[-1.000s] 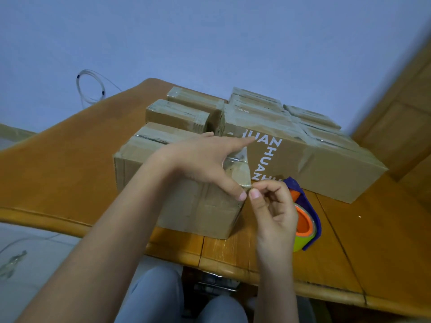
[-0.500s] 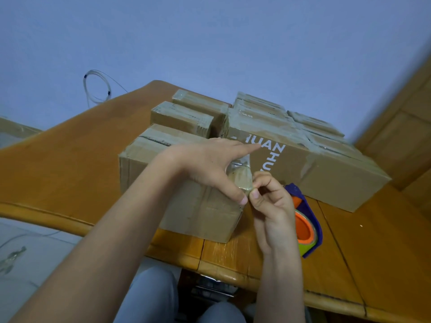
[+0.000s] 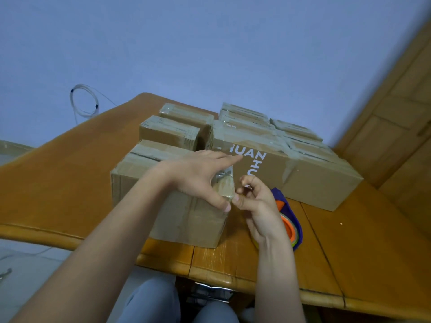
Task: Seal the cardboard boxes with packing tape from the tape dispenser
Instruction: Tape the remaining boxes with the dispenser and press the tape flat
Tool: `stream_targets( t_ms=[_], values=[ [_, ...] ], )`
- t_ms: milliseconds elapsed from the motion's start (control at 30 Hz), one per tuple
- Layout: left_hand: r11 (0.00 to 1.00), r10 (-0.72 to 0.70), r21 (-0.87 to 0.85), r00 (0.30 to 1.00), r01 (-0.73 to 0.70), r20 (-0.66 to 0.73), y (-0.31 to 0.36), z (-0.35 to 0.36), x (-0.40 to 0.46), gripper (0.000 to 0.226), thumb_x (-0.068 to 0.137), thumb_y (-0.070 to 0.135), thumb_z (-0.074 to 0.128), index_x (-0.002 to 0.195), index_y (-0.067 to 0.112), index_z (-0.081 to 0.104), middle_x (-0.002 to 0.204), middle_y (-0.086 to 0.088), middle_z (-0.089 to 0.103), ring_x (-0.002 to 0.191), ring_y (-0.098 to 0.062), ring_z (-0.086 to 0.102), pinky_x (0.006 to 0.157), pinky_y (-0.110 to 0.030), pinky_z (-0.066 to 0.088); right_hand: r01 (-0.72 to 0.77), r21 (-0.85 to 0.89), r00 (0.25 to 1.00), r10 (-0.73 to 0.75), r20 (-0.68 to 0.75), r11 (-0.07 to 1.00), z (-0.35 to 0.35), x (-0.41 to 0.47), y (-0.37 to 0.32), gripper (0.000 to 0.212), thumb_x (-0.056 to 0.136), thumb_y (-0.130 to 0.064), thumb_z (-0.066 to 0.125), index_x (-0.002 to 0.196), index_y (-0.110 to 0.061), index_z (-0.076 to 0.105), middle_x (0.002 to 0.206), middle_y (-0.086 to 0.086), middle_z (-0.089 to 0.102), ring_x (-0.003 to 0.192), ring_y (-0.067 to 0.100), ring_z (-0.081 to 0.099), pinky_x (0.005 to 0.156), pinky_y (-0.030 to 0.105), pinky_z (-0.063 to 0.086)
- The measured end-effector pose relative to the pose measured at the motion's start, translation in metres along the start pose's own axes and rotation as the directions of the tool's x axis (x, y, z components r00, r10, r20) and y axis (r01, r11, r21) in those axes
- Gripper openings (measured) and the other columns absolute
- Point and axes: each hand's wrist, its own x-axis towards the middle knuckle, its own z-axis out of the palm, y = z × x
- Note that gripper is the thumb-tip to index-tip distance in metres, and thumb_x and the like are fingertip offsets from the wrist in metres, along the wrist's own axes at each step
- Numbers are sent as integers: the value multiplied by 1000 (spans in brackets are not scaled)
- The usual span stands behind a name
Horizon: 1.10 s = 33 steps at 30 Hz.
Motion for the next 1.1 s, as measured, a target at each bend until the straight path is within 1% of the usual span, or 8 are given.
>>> stream_targets(
  t_ms=[100, 200, 300, 433, 600, 733, 900, 1100],
  values=[
    [999, -22, 23, 1000, 22, -4, 2, 1, 1, 127, 56, 69, 61, 152, 24, -10, 145, -1, 32, 128, -15, 29, 108, -26, 25, -127, -125, 984, 141, 108, 984, -3, 14, -14, 77, 34, -14, 79, 103, -25, 47, 106, 8, 49, 106, 26, 45, 77, 32, 45],
    [1000, -19, 5, 1000, 19, -11, 3, 2, -1, 138, 47, 78, 56, 151, 22, -14, 147, -3, 32, 130, -16, 28, 107, -25, 24, -38, -273, 989, 75, 126, 961, -8, 13, -21, 88, 38, -35, 83, 116, -33, 44, 128, 2, 45, 117, 19, 46, 94, 37, 46],
    [1000, -1, -15, 1000, 1, -12, 4, 1, -3, 135, 47, 79, 48, 151, 23, -15, 153, -3, 26, 135, -15, 24, 109, -25, 23, 71, -344, 997, -81, -15, 936, -5, -2, -12, 57, 65, -29, 83, 114, -35, 55, 125, -4, 50, 113, 12, 50, 89, 19, 45],
    [999, 53, -4, 999, -53, 0, 5, 0, -5, 129, 50, 78, 52, 152, 26, -8, 156, 3, 21, 139, -10, 21, 112, -22, 18, 259, -444, 847, -423, -323, 858, 4, -13, -6, 32, 83, -6, 67, 94, -37, 66, 103, -5, 59, 96, 8, 57, 80, 17, 43],
    [983, 164, 58, 974, -175, 155, 15, -15, -9, 118, 61, 64, 74, 150, 35, 3, 158, 18, 5, 146, -2, -3, 120, -39, -6, 342, -434, 881, -445, -162, 834, 7, -15, -25, 21, 90, -29, 56, 108, -33, 67, 112, -20, 61, 113, 1, 54, 94, 18, 44],
    [978, 166, 87, 960, -190, 224, 21, -31, -16, 92, 67, 44, 74, 147, 35, 29, 158, 15, 16, 143, 5, -10, 116, -35, -15, 323, -485, 924, -381, -22, 812, 12, -24, -29, 26, 98, -19, 50, 117, -28, 64, 122, -20, 58, 118, -6, 49, 98, 13, 38],
    [985, 138, -112, 987, -128, 86, 12, -16, -51, 86, 67, 17, 68, 144, 38, 35, 154, 20, 19, 139, 16, -3, 115, -23, -12, 351, -573, 926, -364, 97, 740, 14, -40, -26, 34, 96, -24, 48, 126, -30, 60, 127, -19, 58, 122, -1, 48, 102, 20, 38],
    [981, 114, -108, 925, -163, -364, -7, 30, -89, 75, 64, 32, 56, 137, 44, 45, 153, 28, 24, 146, 1, 4, 119, -46, -9, 357, -703, 905, -413, 99, 614, 18, -56, -23, 39, 84, -15, 62, 122, -24, 65, 120, -30, 51, 117, -1, 45, 97, 3, 26]
  ],
)
